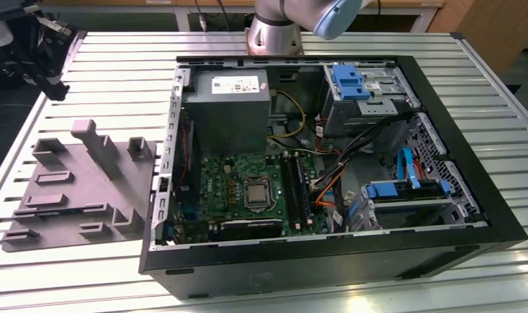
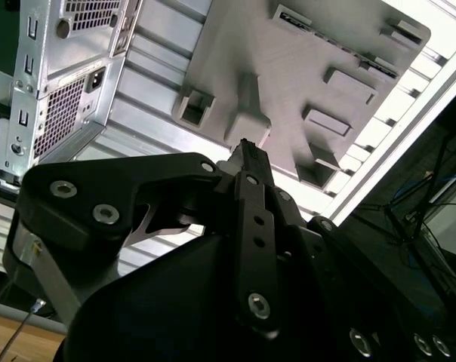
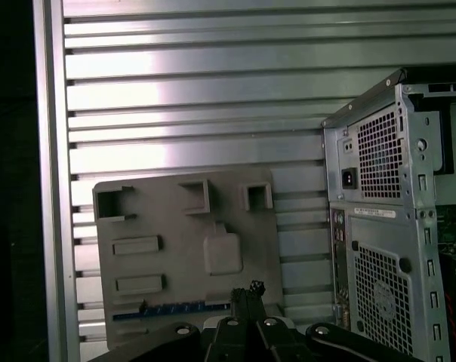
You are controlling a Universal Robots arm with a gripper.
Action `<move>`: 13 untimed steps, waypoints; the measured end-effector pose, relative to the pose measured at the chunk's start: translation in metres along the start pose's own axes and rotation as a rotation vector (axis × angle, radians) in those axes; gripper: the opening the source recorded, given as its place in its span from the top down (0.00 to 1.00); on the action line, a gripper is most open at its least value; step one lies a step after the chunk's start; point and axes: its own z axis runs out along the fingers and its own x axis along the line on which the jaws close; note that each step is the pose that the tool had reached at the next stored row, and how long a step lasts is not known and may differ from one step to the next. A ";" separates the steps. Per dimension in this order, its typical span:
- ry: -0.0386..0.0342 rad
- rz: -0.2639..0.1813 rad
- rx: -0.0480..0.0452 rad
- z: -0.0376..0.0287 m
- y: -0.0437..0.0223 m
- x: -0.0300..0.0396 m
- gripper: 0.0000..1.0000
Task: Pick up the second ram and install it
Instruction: 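Reach for the second ram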
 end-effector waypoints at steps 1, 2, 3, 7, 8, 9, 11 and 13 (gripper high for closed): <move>0.0000 0.000 0.0000 0.0000 -0.0003 0.0000 0.89; -0.0001 0.000 -0.0001 0.0000 -0.0006 0.0000 0.89; -0.0001 0.000 -0.0001 0.0000 -0.0009 0.0000 0.89; 0.0000 0.000 0.0000 -0.0001 -0.0023 0.0004 0.89; 0.0000 0.000 0.0000 -0.0001 -0.0026 0.0005 0.89; 0.0000 0.000 0.0000 -0.0001 -0.0028 0.0006 0.89; -0.0001 0.000 -0.0001 -0.0001 -0.0035 0.0006 0.89; 0.0000 0.000 0.0000 -0.0001 -0.0041 0.0007 0.89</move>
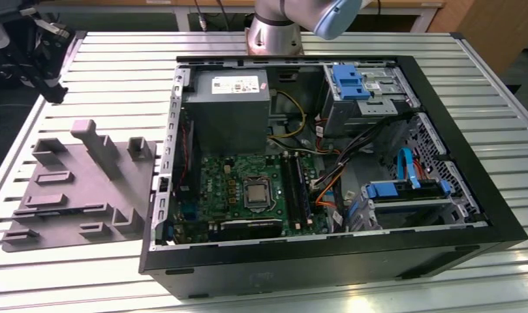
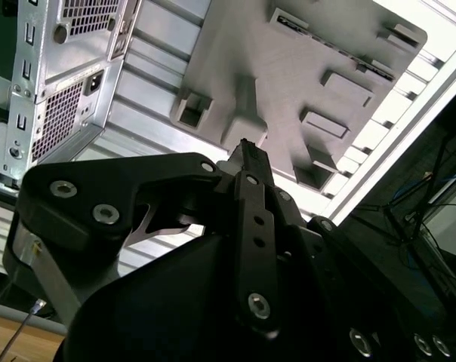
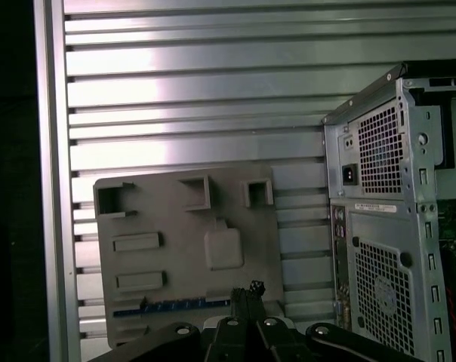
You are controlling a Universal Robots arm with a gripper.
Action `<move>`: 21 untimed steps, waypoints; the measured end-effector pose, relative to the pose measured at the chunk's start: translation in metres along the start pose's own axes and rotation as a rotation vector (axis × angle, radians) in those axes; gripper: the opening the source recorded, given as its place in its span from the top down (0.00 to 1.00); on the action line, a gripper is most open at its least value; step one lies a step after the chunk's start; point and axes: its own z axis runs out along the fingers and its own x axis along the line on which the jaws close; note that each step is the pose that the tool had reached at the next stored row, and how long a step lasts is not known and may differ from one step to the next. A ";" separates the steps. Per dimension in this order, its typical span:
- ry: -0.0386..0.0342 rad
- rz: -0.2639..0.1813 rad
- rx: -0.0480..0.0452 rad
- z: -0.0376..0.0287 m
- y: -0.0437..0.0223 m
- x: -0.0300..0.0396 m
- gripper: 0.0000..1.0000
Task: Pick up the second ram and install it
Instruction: 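Reach for the second ram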
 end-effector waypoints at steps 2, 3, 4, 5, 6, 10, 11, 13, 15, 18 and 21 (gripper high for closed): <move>-0.0001 0.000 -0.0001 0.0000 -0.0007 0.0000 0.89; 0.0000 0.000 0.0000 0.0000 -0.0011 0.0000 0.89; -0.0001 0.000 -0.0001 0.0000 -0.0015 0.0000 0.89; 0.0000 0.000 -0.0001 0.0000 -0.0020 0.0000 0.89; -0.0001 0.000 -0.0001 0.0001 -0.0024 0.0001 0.89; 0.0000 0.000 -0.0001 0.0002 -0.0051 0.0004 0.89; 0.0000 0.000 0.0000 0.0002 -0.0058 0.0005 0.89; -0.0001 0.000 -0.0001 0.0005 -0.0073 0.0006 0.89; -0.0001 0.000 -0.0001 0.0008 -0.0087 0.0011 0.89; -0.0001 0.000 -0.0001 0.0012 -0.0102 0.0020 0.89; 0.0000 0.000 0.0000 0.0016 -0.0111 0.0035 0.89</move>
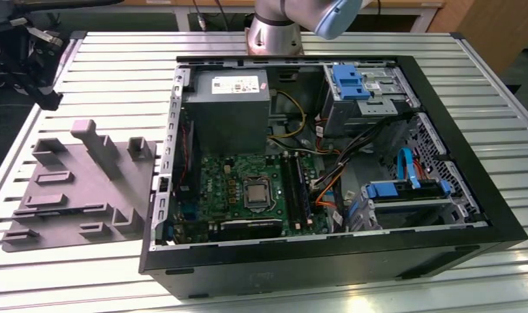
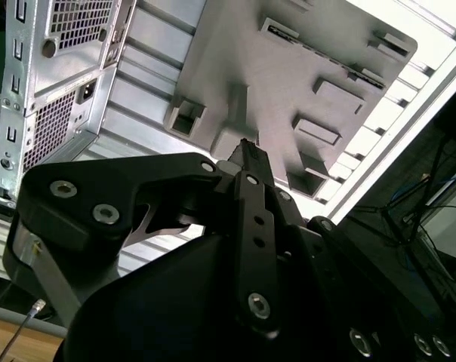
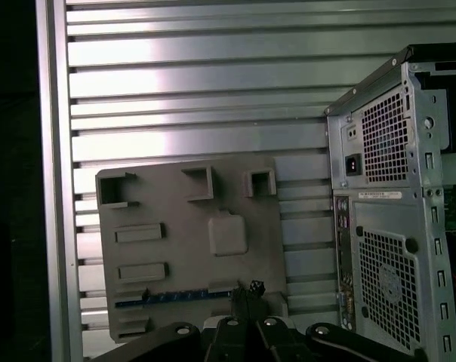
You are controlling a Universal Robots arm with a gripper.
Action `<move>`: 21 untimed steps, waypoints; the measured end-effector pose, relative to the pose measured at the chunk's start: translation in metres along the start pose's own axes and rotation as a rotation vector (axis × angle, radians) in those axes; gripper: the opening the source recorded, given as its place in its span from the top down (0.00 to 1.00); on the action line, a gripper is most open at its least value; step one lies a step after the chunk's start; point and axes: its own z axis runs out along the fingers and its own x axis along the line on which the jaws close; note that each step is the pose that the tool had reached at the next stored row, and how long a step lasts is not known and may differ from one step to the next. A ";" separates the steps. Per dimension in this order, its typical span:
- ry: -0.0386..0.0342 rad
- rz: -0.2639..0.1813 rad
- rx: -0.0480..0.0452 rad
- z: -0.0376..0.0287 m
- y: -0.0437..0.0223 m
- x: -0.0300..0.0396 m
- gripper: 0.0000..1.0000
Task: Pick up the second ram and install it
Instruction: 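Reach for the second ram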
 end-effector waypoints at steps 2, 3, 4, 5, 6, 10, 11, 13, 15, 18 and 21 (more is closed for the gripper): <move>0.0000 0.000 0.0000 0.0002 -0.0004 0.0019 0.89; 0.0000 0.000 -0.0001 0.0004 -0.0006 0.0029 0.89; 0.0000 0.000 0.0000 0.0005 -0.0008 0.0038 0.89; 0.0000 0.000 0.0000 0.0006 -0.0010 0.0047 0.89; 0.0000 0.000 -0.0001 0.0007 -0.0013 0.0055 0.89; 0.0000 0.000 -0.0001 0.0016 -0.0025 0.0093 0.89; 0.0000 0.000 -0.0001 0.0019 -0.0028 0.0104 0.89; 0.0000 0.000 -0.0001 0.0022 -0.0034 0.0121 0.89; 0.0000 0.000 -0.0001 0.0025 -0.0039 0.0135 0.89; 0.0001 0.000 0.0000 0.0030 -0.0047 0.0157 0.89; 0.0000 0.000 0.0000 0.0036 -0.0054 0.0178 0.89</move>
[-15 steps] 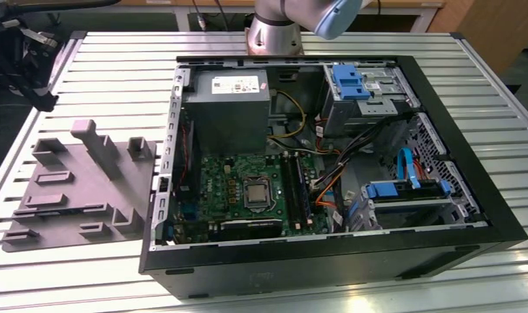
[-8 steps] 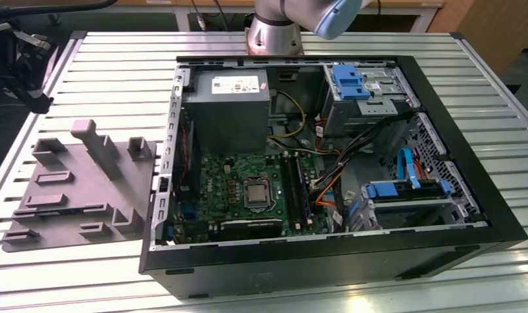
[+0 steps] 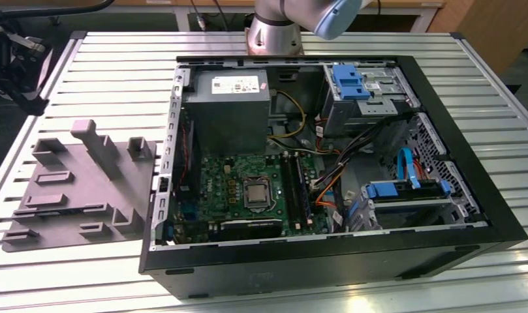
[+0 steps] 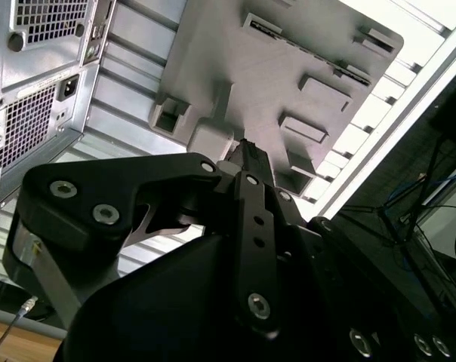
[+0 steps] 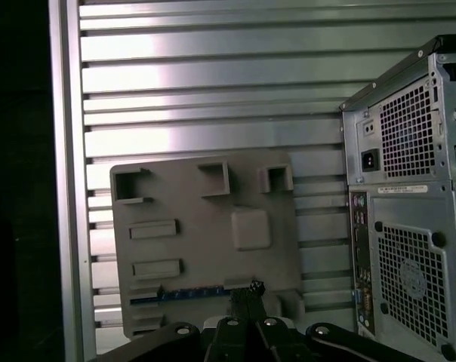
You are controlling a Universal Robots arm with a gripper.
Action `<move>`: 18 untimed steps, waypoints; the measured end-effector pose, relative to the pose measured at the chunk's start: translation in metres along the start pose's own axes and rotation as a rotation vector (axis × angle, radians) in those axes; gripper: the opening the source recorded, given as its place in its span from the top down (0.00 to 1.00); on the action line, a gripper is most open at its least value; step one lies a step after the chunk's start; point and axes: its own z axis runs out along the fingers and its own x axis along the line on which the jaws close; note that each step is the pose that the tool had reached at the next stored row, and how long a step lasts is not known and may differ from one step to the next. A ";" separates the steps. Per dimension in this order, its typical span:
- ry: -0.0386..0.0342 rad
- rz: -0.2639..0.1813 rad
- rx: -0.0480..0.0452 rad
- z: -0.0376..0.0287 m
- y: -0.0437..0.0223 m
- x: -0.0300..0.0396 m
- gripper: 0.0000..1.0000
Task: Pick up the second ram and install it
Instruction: 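Reach for the second ram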
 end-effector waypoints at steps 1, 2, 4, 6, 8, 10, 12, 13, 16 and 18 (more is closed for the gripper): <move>0.0000 0.000 -0.0001 0.0003 -0.0002 0.0007 0.89; 0.0000 0.000 0.0000 0.0007 -0.0004 0.0015 0.89; 0.0000 0.000 0.0000 0.0015 -0.0007 0.0031 0.89; 0.0000 0.000 -0.0001 0.0021 -0.0011 0.0045 0.89; -0.0001 0.000 -0.0001 0.0026 -0.0013 0.0055 0.89; -0.0002 0.000 -0.0002 0.0030 -0.0015 0.0059 0.89; 0.0000 0.000 0.0000 0.0034 -0.0018 0.0062 0.89; 0.0000 0.000 -0.0001 0.0037 -0.0020 0.0064 0.89; 0.0000 0.000 0.0000 0.0043 -0.0026 0.0074 0.89; -0.0002 0.000 -0.0002 0.0047 -0.0029 0.0079 0.89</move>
